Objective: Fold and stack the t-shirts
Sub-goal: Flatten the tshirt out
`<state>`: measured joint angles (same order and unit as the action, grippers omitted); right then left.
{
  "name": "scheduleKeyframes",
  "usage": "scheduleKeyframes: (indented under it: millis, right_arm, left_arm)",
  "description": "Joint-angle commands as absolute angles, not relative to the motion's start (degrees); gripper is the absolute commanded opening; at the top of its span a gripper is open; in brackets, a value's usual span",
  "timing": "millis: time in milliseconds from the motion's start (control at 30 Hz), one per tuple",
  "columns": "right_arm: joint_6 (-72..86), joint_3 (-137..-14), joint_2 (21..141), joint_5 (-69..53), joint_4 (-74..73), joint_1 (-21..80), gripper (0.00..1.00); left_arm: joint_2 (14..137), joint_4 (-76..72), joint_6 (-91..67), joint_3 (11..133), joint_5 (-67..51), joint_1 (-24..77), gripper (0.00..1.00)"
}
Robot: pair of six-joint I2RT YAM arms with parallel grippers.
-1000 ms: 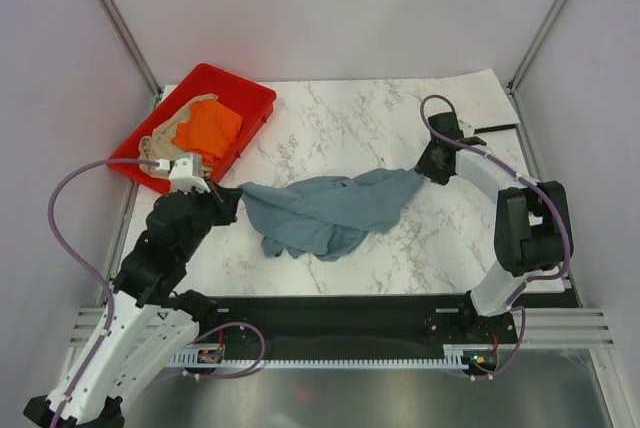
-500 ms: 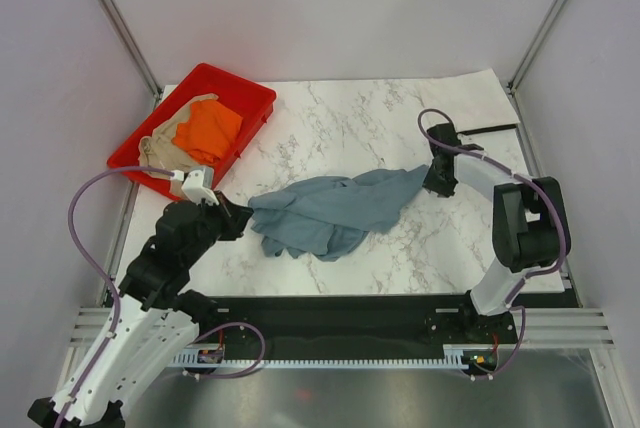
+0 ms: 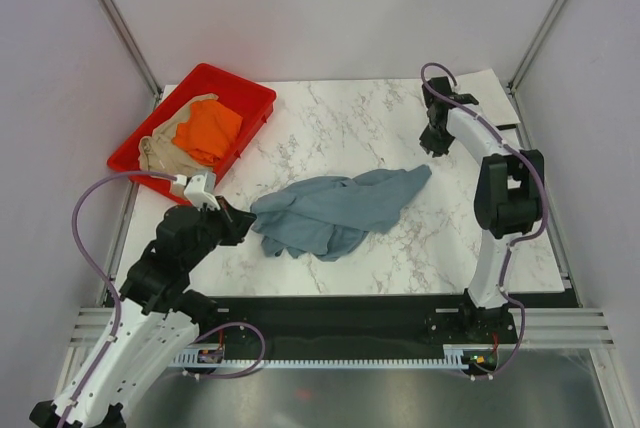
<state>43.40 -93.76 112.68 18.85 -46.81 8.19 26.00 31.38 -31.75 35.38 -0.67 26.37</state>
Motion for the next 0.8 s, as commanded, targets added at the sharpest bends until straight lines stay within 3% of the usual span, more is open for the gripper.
scheduleKeyframes:
  millis: [0, 767]
  right_arm:
    - [47.19, -97.90, 117.32, 17.84, -54.84, 8.17, 0.26]
    - [51.15, -105.11, 127.61, 17.23, -56.07, 10.28, 0.30]
  left_arm:
    - [24.96, 30.94, -32.17, 35.60, -2.46, 26.19, 0.02]
    - [23.20, 30.85, -31.73, 35.24, -4.22, 26.19, 0.02]
